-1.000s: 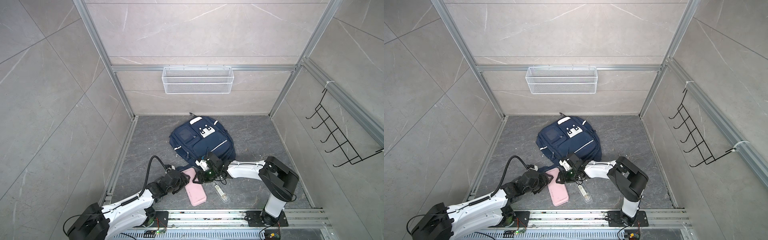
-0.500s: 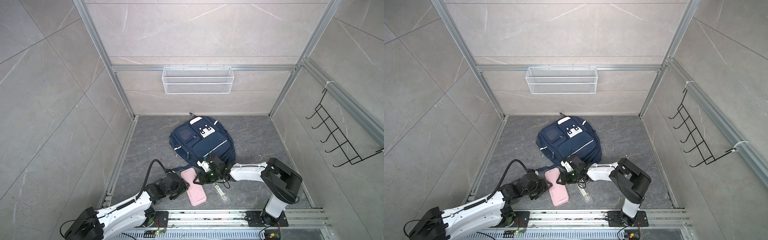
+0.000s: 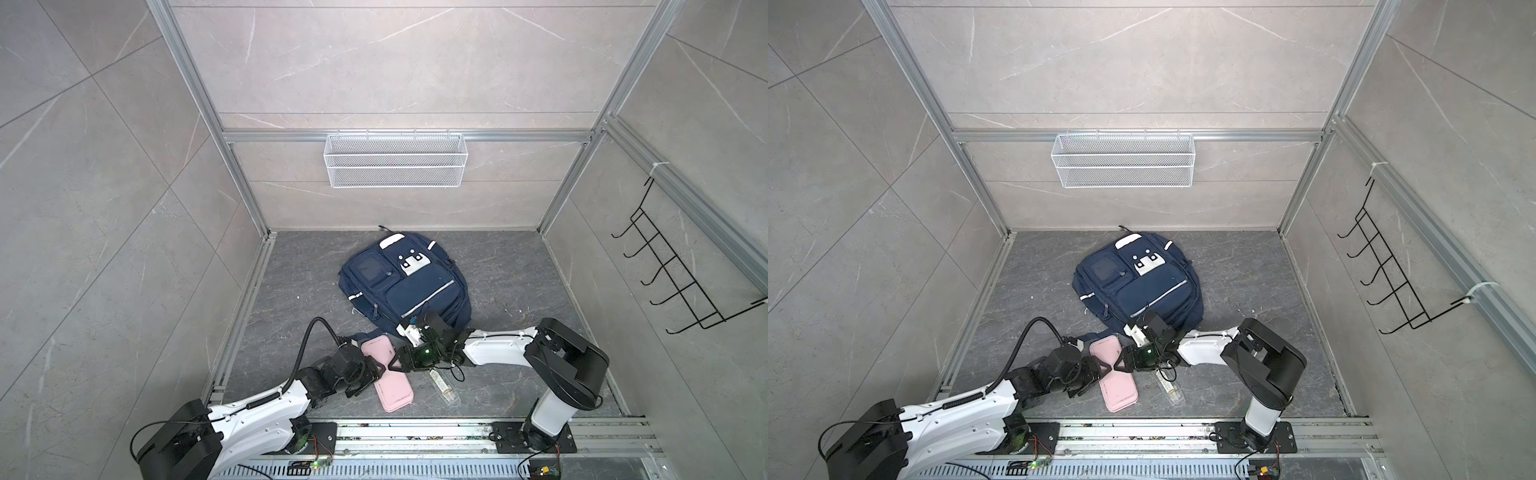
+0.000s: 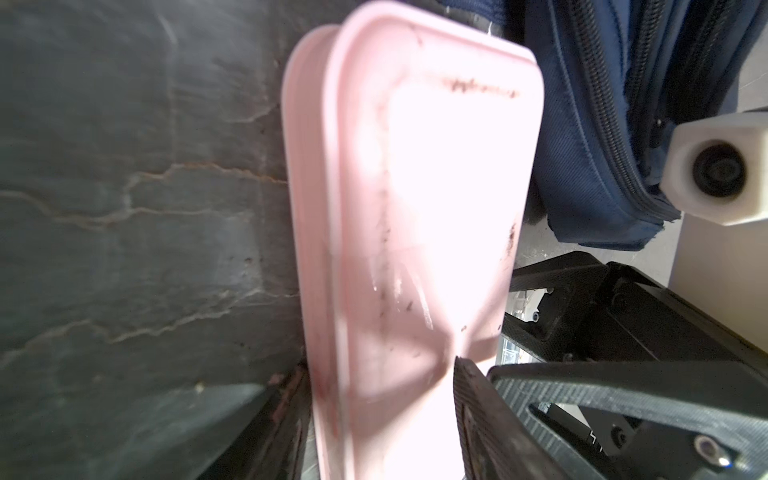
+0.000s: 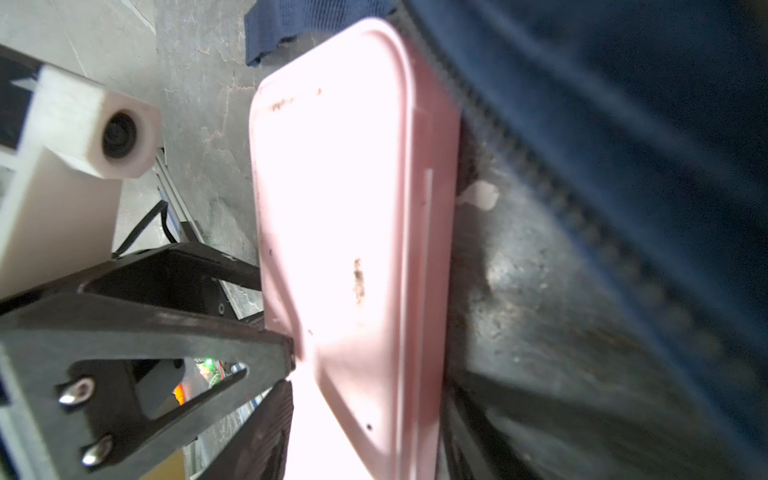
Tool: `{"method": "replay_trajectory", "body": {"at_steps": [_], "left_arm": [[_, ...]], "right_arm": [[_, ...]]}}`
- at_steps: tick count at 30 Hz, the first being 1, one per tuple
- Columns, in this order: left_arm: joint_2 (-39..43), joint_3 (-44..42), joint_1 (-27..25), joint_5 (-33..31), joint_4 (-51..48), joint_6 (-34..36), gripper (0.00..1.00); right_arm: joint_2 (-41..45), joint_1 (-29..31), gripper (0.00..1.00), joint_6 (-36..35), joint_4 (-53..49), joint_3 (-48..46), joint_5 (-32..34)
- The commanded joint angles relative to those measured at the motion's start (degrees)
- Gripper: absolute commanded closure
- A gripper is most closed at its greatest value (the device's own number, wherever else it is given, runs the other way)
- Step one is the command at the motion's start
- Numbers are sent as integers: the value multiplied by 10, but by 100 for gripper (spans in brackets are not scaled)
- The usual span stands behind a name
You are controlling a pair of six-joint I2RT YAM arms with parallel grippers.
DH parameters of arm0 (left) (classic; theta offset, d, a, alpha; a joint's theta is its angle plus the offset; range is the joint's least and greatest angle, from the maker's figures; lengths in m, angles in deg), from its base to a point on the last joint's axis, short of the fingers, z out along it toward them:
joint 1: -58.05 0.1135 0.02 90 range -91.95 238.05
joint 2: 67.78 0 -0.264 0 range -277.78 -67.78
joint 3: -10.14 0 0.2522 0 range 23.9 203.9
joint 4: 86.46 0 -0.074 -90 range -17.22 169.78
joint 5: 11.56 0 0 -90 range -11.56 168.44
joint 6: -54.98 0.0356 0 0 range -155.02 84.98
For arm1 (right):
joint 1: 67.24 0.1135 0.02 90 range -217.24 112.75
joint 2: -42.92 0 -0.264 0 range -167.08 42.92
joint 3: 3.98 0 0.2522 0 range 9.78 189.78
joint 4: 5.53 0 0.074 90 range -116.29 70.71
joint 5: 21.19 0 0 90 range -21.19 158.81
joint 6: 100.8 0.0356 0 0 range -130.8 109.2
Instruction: Pack the student bag
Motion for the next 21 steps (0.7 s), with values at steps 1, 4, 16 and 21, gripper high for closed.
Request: {"method": "replay_trajectory", "body": {"at_steps": [1, 4, 16, 21], "left_arm": [[17, -29, -3, -2, -24, -26, 44], [39, -39, -3, -10, -34, -34, 47], [57, -64, -3, -11, -12, -48, 50], [51, -75, -3, -5, 15, -52, 47]], "right_arm": [[-19, 6, 41, 18, 9, -7, -24], [-19, 6, 41, 27, 22, -9, -34], [-14, 5, 41, 67, 87, -14, -72], [-14, 6, 40, 74, 102, -14, -80]]}}
